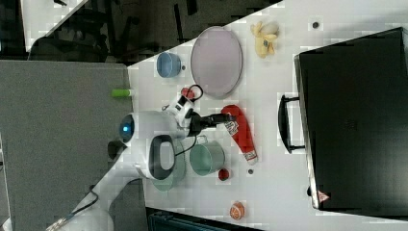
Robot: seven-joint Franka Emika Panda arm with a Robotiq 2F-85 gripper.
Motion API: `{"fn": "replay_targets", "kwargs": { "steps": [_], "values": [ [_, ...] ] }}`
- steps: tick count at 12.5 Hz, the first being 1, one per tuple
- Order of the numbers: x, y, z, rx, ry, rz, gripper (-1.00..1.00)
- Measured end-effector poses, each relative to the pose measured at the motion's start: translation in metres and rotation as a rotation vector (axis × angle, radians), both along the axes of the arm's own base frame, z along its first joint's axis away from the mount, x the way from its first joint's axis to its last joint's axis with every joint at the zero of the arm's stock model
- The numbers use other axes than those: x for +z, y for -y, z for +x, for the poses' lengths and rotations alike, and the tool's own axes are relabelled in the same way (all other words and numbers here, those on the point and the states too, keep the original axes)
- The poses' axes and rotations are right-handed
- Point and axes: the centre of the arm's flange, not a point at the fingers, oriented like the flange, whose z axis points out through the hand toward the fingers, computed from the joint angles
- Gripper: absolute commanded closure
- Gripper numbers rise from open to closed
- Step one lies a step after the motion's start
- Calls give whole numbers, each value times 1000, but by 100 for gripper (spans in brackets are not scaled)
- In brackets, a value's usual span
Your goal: Pick Ketchup from the table and place it in strainer.
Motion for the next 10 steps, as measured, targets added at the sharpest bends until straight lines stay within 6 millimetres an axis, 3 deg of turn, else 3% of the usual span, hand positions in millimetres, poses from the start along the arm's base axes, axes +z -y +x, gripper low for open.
{"fn": "replay_targets", "kwargs": {
  "steps": [5,8,10],
  "values": [
    [-67,-6,-19,16,-11,9,-93],
    [-86,-11,-28,29,-32,12,-21],
    [-77,-9,-26,20,-10,15,-16]
  ]
}}
